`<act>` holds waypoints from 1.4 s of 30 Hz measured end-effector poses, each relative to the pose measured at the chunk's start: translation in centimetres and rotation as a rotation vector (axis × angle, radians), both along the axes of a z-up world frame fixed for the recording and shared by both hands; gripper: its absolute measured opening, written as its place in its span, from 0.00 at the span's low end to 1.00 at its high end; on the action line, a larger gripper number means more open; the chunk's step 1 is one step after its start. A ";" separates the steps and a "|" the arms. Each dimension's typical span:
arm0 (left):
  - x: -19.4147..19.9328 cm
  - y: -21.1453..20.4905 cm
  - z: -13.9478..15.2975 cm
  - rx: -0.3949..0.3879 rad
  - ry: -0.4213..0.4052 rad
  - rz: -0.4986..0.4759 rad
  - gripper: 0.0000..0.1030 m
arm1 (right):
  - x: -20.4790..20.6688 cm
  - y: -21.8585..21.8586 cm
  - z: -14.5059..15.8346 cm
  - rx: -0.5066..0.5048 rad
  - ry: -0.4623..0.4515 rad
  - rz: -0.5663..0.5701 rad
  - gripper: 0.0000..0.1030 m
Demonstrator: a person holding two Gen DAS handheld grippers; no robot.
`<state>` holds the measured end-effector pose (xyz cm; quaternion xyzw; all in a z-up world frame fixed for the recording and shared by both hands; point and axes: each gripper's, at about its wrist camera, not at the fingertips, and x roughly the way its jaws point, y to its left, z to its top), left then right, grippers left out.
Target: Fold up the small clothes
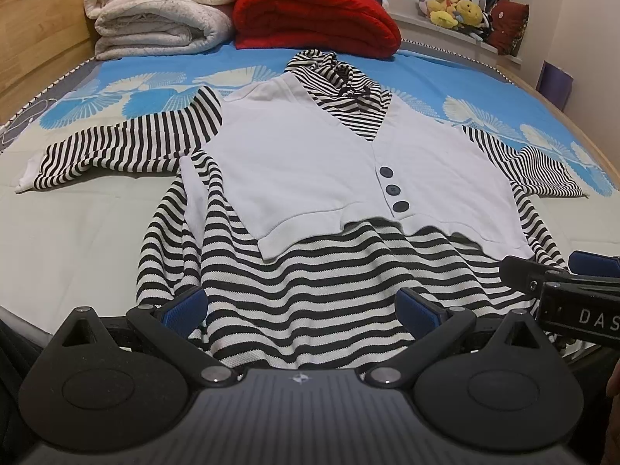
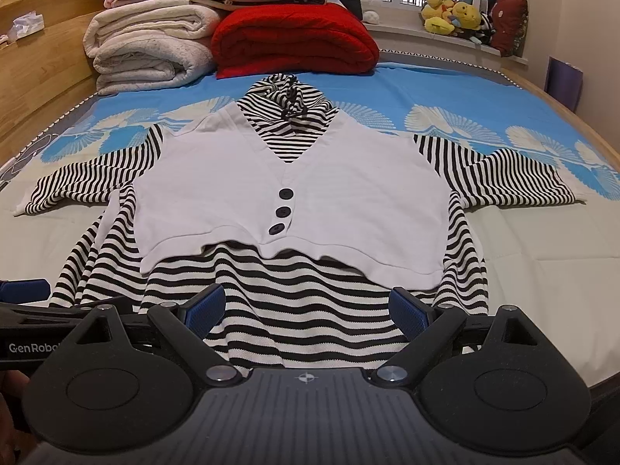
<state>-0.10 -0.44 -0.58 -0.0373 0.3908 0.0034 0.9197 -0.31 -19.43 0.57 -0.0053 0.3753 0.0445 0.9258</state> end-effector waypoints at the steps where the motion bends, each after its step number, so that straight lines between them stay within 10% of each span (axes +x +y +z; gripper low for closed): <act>1: 0.0 0.1 0.2 -0.009 -0.011 0.001 1.00 | 0.0 0.0 0.0 0.000 0.000 0.000 0.89; 16: 6.2 4.7 10.1 -0.014 -0.294 -0.122 0.96 | -0.6 -1.7 3.1 0.069 -0.214 -0.085 0.87; 24: 14.6 10.7 6.5 0.089 -0.334 -0.195 0.80 | 1.0 -3.0 5.9 0.102 -0.278 -0.049 0.87; 29: 19.1 18.3 2.3 0.037 -0.148 -0.028 0.50 | 5.4 -3.9 9.2 0.010 -0.352 -0.008 0.87; 36: 22.4 27.3 -0.3 -0.034 -0.009 0.252 0.49 | 15.0 -3.1 11.3 -0.010 -0.420 0.021 0.87; 42: 22.8 34.6 -1.6 -0.115 0.092 0.489 0.51 | 21.3 -2.0 7.2 0.089 -0.303 0.029 0.84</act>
